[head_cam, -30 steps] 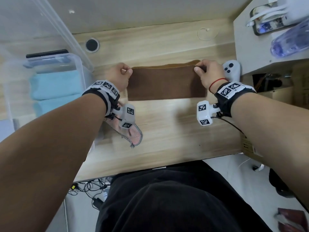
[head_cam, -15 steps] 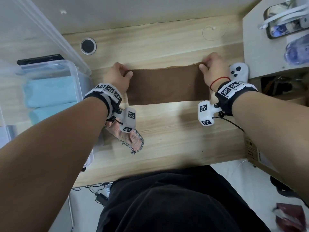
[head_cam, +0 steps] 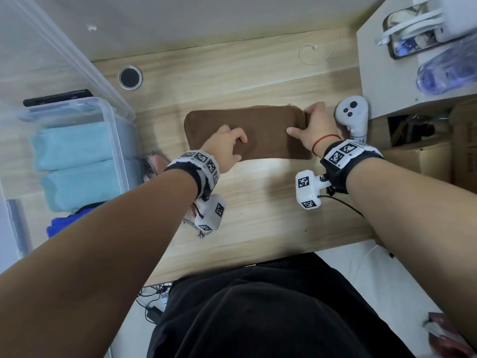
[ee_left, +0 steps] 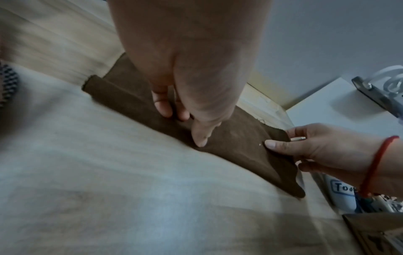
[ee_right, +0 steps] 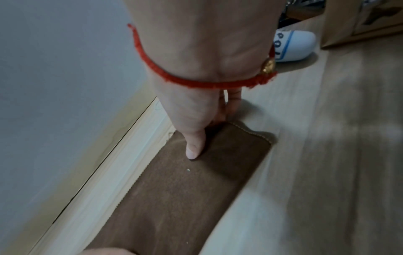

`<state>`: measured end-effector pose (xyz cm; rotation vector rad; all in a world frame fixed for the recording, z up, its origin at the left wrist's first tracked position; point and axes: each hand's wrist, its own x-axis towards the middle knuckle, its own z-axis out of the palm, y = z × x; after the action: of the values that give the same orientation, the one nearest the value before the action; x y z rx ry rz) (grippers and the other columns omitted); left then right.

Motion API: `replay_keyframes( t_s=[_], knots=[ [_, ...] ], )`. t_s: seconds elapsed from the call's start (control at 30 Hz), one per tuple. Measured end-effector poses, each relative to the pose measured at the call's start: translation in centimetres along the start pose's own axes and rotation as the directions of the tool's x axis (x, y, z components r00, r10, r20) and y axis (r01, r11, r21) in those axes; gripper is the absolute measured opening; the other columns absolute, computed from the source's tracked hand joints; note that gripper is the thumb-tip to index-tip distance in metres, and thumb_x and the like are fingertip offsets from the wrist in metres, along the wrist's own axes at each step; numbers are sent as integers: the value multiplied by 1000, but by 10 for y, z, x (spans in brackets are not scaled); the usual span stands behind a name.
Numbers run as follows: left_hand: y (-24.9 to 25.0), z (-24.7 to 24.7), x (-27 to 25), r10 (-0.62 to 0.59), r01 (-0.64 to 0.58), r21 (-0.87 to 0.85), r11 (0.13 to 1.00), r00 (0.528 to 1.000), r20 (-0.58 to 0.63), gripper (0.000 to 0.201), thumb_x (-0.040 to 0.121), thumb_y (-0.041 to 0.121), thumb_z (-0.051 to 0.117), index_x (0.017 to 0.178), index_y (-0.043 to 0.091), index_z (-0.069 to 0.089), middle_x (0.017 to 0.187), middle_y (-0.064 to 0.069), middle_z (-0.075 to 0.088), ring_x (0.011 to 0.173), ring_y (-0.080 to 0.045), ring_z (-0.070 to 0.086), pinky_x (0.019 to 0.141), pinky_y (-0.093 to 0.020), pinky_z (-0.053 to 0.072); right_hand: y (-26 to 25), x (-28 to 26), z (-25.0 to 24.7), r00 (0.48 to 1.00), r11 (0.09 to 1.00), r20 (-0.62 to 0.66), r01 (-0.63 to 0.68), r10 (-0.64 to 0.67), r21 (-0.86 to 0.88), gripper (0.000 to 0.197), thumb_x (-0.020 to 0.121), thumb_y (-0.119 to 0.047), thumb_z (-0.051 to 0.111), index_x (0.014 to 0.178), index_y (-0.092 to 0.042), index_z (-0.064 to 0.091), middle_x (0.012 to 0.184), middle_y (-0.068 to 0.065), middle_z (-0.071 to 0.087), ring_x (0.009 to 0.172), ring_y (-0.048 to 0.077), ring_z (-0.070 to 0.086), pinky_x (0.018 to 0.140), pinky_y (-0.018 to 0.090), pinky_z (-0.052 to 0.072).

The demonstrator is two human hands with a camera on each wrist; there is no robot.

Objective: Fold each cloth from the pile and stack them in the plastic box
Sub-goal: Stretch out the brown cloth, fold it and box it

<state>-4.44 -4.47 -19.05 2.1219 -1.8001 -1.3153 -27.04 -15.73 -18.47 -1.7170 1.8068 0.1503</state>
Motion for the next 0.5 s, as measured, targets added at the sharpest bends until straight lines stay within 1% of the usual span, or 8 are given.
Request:
replay_keyframes(
  t_s=[0.07, 0.1, 0.17, 0.23, 0.3, 0.37, 0.43, 0.5],
  knots=[
    [-1, 6, -3, -25, 25, 11, 1000, 1000, 1, 40, 84, 17, 68, 118, 27, 51, 109, 0, 42, 94, -16, 51, 85, -34, 46, 5, -4, 6, 999, 999, 27, -33, 34, -24, 59, 78, -43, 76, 122, -14, 51, 112, 7, 65, 105, 27, 60, 85, 35, 47],
    [-1, 7, -5, -33, 33, 22, 999, 999, 1, 41, 84, 17, 68, 118, 27, 49, 110, 0, 42, 97, -18, 52, 87, -36, 47, 7, -6, 8, 998, 999, 43, -35, 36, -29, 56, 78, -46, 75, 119, -15, 56, 110, 5, 66, 104, 27, 61, 83, 33, 46],
    [-2, 8, -7, -42, 42, 51, 998, 999, 15, 42, 83, 17, 68, 119, 28, 48, 110, -1, 42, 96, -20, 52, 87, -41, 49, 10, -9, 12, 996, 998, 64, -55, 54, 9, 47, 77, -50, 74, 108, -17, 65, 101, 3, 69, 98, 25, 63, 78, 28, 45],
    [-3, 9, -11, -50, 47, 70, 996, 998, 31, 43, 83, 17, 67, 119, 28, 47, 110, -1, 42, 96, -21, 52, 86, -44, 49, 11, -15, 13, 995, 993, 61, -79, 74, 92, 39, 79, -50, 71, 100, -17, 69, 95, 2, 69, 91, 23, 63, 76, 27, 44],
    [-6, 10, -15, -66, 63, 73, 995, 997, 31, 42, 84, 16, 66, 118, 28, 45, 110, 0, 41, 97, -21, 52, 88, -44, 49, 10, -21, 12, 997, 988, 31, -69, 65, 141, 31, 86, -45, 64, 95, -15, 65, 90, 4, 66, 86, 23, 60, 73, 27, 41],
    [-7, 12, -20, -97, 95, 68, 993, 995, 30, 41, 85, 17, 65, 118, 28, 44, 110, 0, 40, 96, -21, 52, 88, -43, 49, 13, -26, 13, 998, 976, -11, -64, 68, 207, 23, 92, -39, 57, 94, -16, 54, 89, 5, 61, 82, 24, 55, 71, 28, 38],
    [-7, 13, -23, -123, 121, 68, 990, 992, 27, 40, 86, 17, 64, 118, 28, 44, 112, -1, 39, 96, -22, 52, 88, -44, 49, 20, -29, 14, 996, 967, -50, -64, 79, 248, 19, 94, -34, 56, 96, -17, 47, 90, 5, 56, 81, 23, 53, 71, 30, 39],
    [-5, 13, -24, -123, 121, 71, 990, 992, 27, 42, 85, 14, 63, 119, 28, 43, 113, -1, 40, 101, -22, 51, 90, -44, 49, 27, -32, 16, 993, 964, -69, -76, 97, 253, 19, 94, -32, 56, 99, -17, 46, 91, 5, 55, 82, 23, 52, 73, 31, 42]
  ],
)
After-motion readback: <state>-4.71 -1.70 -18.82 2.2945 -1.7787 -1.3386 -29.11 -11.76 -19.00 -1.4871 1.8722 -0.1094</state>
